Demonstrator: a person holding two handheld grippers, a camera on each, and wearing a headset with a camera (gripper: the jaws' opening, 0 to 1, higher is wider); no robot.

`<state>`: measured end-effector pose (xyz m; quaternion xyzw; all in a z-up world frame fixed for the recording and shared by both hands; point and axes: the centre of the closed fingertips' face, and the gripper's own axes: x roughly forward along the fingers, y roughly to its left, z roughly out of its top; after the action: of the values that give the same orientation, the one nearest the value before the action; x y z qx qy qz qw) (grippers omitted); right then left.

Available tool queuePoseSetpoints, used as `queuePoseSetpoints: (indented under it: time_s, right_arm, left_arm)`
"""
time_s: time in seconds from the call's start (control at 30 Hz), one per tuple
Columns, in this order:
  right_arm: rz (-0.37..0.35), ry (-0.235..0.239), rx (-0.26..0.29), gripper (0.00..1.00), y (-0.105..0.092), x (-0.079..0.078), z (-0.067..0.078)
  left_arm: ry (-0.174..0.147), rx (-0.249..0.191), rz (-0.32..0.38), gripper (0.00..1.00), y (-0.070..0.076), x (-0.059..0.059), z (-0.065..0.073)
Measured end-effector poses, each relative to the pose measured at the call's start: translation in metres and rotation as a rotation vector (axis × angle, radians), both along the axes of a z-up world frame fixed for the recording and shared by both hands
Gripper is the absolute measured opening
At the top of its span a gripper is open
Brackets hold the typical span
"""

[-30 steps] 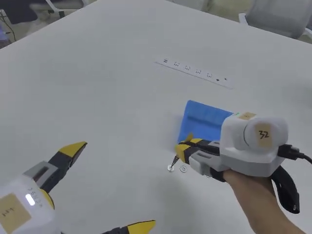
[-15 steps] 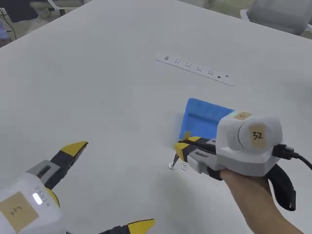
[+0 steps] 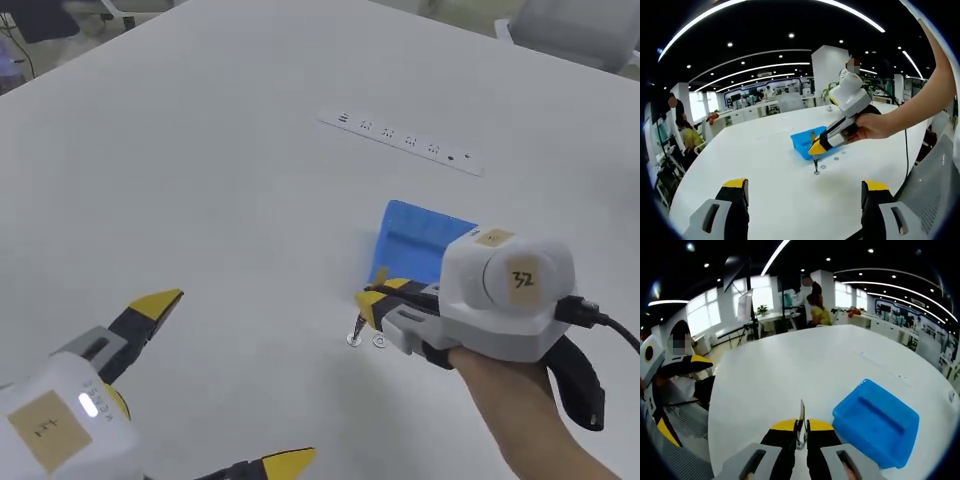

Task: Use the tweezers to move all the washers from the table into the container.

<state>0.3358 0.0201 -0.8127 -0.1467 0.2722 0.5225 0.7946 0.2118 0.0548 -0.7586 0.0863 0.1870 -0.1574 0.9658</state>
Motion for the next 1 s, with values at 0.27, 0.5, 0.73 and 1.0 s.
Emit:
queuePoseSetpoints:
  time_s: [0.27,0.5,0.73,1.0]
  right_arm:
    - [0.015,-0.021,-0.009,0.03,-0.001,-0.005,-0.001]
    - [0.018,-0.031,-0.013,0.02,-0.007,-0.011,-0.004]
    - [-0.004,-0.011,-0.016,0.01,-0.009,-0.007,-0.004]
    - [-0.038,0.049,-0.013,0.00,-0.012,-0.007,-0.002]
  left_arm:
    - [0.007,0.017,-0.001,0.95,0.005,-0.002,-0.005]
    - [0.007,0.021,-0.001,0.94,0.007,-0.002,-0.007]
    - [0.010,0.028,0.000,0.93,0.009,-0.003,-0.009]
    - [0.011,-0.001,-0.003,0.95,0.009,-0.003,-0.009]
